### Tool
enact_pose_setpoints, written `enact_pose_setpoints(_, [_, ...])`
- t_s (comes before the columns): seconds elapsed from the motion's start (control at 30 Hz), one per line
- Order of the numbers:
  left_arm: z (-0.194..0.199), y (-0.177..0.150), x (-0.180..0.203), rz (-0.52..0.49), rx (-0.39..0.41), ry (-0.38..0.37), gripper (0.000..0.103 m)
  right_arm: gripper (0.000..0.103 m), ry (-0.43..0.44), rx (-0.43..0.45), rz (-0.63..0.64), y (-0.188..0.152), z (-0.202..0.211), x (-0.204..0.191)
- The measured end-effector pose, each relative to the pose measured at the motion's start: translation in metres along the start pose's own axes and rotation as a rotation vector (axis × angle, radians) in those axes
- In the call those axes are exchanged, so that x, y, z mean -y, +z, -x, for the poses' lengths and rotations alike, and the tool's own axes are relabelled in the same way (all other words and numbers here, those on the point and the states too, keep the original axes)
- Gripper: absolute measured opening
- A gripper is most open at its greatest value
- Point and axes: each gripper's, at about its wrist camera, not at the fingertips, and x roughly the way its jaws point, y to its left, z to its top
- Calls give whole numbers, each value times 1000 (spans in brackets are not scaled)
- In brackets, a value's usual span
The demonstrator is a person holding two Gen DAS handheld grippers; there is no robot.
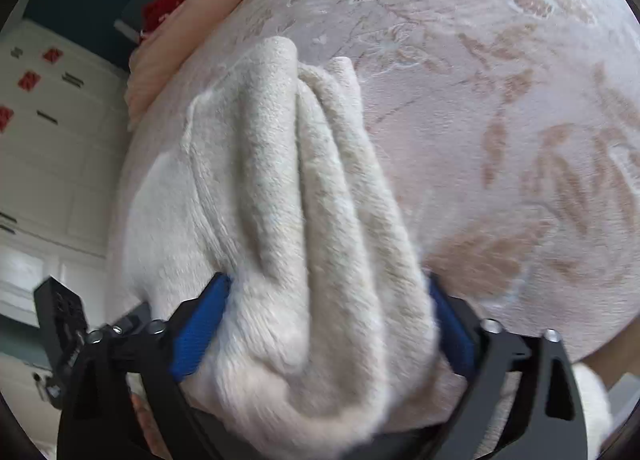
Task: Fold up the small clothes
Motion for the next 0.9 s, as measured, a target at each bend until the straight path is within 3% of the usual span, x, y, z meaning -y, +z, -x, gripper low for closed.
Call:
enact_pose_setpoints(0.17, [-14, 11, 18, -19, -56, 13, 98, 95, 43, -3, -37, 7, -13, -12])
enact_pose_setpoints(0.2, [-15, 13, 23, -19, -73, 26, 98, 90, 48, -2, -53, 9, -14, -15])
enact_pose_setpoints(0.27, [-12, 15, 37, -46, -79, 63, 91, 55, 52, 4, -70, 12, -11, -21])
enact_pose_setpoints(0.37, [2, 15, 63, -134, -65, 128, 63, 39, 63, 28, -73, 14, 4, -26])
enact_pose_setpoints(0.4, [8, 14, 70, -161, -61, 140, 56, 38, 74, 50, -67, 13, 15, -30])
enact_pose_setpoints(0.5, [37, 12, 91, -237, -30, 129, 49, 37, 79, 114, -28, 8, 51, -49])
enact_pose_setpoints(0.9, [159, -13, 164, -414, 135, 38, 49, 37, 76, 351, 95, -29, 199, -94])
